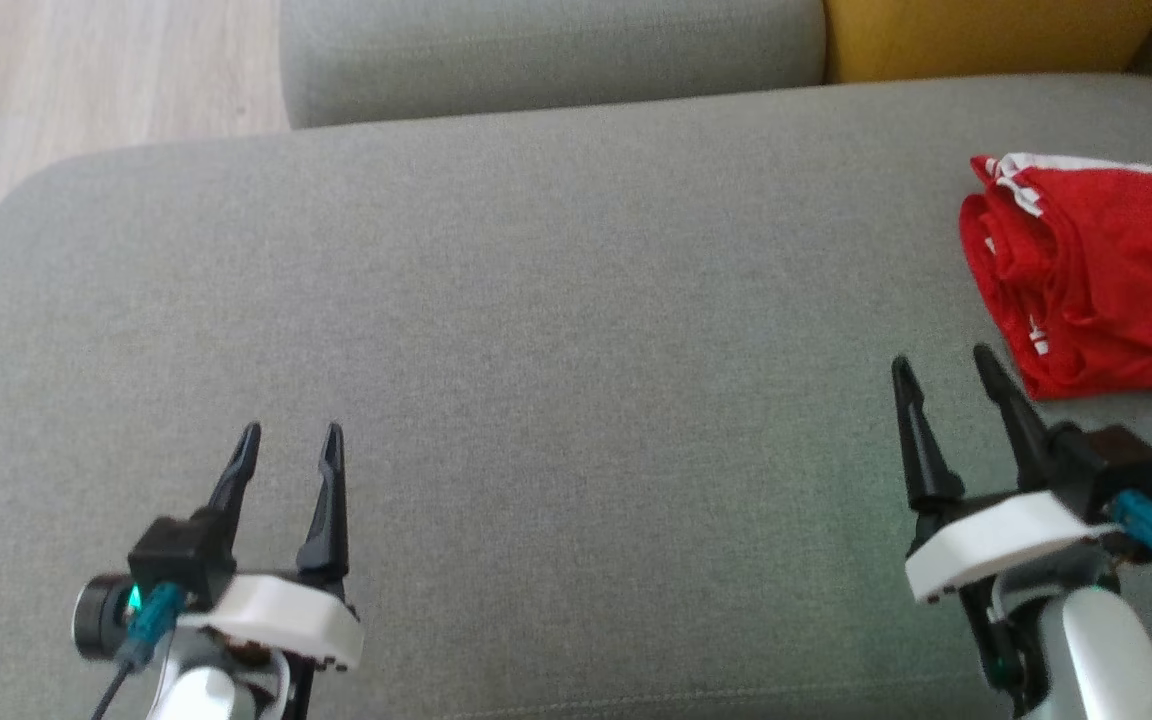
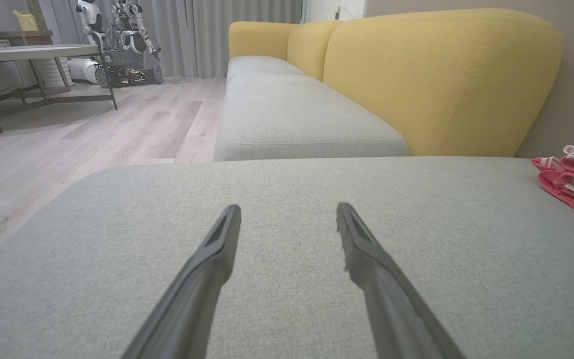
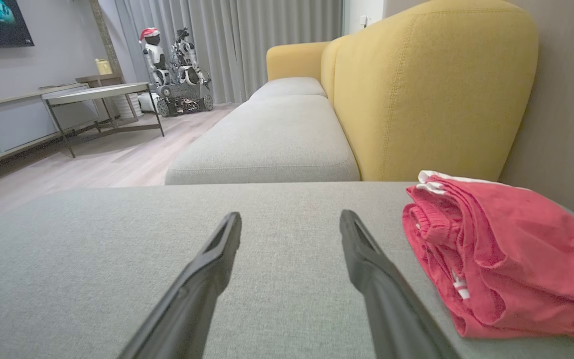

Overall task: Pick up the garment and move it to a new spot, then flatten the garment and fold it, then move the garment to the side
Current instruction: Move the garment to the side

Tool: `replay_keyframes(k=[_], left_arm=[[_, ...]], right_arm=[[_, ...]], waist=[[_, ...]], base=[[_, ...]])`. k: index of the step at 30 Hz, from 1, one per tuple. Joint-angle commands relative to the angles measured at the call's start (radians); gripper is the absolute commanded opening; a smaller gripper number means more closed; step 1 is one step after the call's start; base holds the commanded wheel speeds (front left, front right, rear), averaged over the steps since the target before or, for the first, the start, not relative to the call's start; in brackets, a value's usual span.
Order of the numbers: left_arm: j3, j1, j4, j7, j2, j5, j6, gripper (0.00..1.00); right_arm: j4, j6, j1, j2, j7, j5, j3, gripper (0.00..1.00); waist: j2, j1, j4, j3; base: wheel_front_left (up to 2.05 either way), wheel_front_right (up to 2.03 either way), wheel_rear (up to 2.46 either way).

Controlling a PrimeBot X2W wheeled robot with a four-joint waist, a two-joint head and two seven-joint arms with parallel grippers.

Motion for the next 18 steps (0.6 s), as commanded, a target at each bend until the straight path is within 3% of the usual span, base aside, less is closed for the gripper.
replay_keyframes(k=[1,18], left_arm=[[0.038,-0.018,-0.034,0.0,0.022,-0.007,0.007,1.0],[0.03,0.042,-0.064,0.019,0.034,-0.027,0.02,1.0]], right_arm=[[-0.048,-0.001,-0.003,0.01,0.007,-0.005,0.022,1.0],[-0.104,-0.001,0.079,0.018,0.057,-0.014,0.024,1.0]], waist=[[-0.0001,0.0001,0.003,-0.018],[-0.0001,0.0001,0.011,-0.07]], base=[[0.0,0.0,0.0],[0.0,0.0,0.0]])
